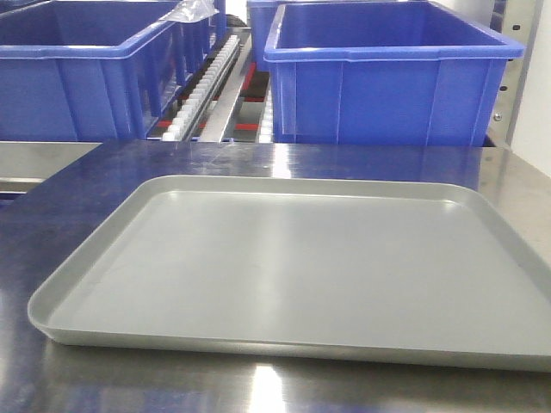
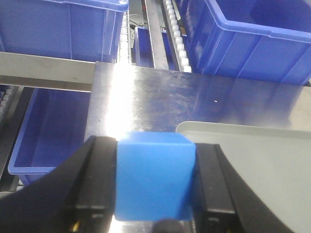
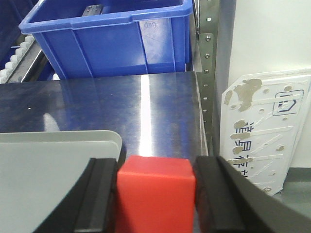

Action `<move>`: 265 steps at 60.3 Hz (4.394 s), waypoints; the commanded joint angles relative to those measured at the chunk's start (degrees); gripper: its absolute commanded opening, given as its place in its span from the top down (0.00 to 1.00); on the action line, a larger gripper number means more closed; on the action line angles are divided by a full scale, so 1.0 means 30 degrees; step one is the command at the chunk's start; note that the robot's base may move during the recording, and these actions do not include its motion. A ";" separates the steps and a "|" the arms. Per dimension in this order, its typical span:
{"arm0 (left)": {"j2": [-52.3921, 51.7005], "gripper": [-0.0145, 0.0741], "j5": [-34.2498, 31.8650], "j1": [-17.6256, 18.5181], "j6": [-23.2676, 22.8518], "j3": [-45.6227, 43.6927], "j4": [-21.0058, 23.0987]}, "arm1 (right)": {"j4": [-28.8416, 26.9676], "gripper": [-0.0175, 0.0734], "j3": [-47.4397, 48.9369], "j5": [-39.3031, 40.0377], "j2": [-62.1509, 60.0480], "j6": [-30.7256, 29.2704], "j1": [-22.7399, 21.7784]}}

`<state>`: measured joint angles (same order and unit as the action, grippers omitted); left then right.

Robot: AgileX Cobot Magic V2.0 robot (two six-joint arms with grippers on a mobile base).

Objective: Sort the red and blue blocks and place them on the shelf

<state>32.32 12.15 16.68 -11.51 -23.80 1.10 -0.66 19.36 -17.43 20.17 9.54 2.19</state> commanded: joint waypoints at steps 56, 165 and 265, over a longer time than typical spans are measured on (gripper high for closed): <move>0.0027 0.70 -0.1803 -0.0019 0.0053 -0.0555 -0.0019 | 0.0221 0.75 0.0541 0.1717 0.0056 -0.0025 -0.0154; 0.0027 0.70 -0.1803 -0.0019 0.0053 -0.0555 -0.0019 | 0.0221 0.75 0.0541 0.1717 0.0056 -0.0025 -0.0154; 0.0027 0.70 -0.1803 -0.0019 0.0053 -0.0555 -0.0019 | 0.0221 0.75 0.0541 0.1717 0.0056 -0.0025 -0.0154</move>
<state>32.32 12.06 16.68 -11.51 -23.80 1.10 -0.66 19.36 -17.43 20.17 9.54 2.19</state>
